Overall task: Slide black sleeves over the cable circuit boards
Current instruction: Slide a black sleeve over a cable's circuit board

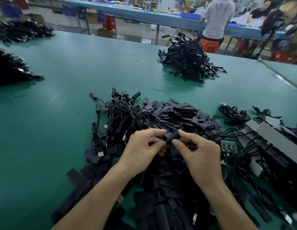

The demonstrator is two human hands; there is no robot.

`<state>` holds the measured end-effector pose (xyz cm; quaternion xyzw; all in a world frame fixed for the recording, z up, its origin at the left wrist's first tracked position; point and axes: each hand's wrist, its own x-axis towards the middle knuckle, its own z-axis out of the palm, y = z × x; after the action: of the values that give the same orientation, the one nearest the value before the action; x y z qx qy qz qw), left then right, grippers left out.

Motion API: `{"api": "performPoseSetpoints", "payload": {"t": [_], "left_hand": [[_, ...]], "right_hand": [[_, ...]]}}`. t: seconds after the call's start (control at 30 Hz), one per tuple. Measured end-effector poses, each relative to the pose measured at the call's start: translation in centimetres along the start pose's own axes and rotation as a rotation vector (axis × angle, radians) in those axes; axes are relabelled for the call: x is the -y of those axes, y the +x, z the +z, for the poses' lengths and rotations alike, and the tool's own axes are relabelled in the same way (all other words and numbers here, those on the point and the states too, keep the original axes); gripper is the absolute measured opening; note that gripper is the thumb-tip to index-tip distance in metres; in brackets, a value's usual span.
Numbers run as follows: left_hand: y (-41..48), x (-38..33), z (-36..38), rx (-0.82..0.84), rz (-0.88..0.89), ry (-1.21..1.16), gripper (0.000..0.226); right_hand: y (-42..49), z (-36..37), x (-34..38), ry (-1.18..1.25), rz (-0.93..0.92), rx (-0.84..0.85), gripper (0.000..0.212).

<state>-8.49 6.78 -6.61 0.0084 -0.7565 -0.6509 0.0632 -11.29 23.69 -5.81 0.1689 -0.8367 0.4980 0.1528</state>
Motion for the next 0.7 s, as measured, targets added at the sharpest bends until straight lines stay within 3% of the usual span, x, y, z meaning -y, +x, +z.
{"api": "performPoseSetpoints", "payload": {"t": [0.2, 0.37, 0.47, 0.57, 0.7], "left_hand": [[-0.6, -0.4, 0.0, 0.002, 0.085, 0.067, 0.028], [-1.1, -1.6, -0.8, -0.021, 0.208, 0.236, 0.014], [-1.3, -2.2, -1.3, 0.058, 0.205, 0.471, 0.027], [-1.0, -2.7, -1.6, -0.020, 0.238, 0.482, 0.025], [0.1, -3.4, -2.9, -0.439, 0.313, 0.263, 0.021]], "right_hand": [[0.6, -0.3, 0.1, 0.231, 0.055, -0.005, 0.024], [1.4, -1.6, 0.8, 0.586, 0.191, -0.173, 0.012], [1.8, -2.4, 0.7, 0.742, 0.263, -0.224, 0.014], [1.8, -2.7, 0.5, 0.672, 0.255, -0.237, 0.011], [2.1, -3.8, -0.3, 0.169, 0.202, -0.351, 0.017]]}}
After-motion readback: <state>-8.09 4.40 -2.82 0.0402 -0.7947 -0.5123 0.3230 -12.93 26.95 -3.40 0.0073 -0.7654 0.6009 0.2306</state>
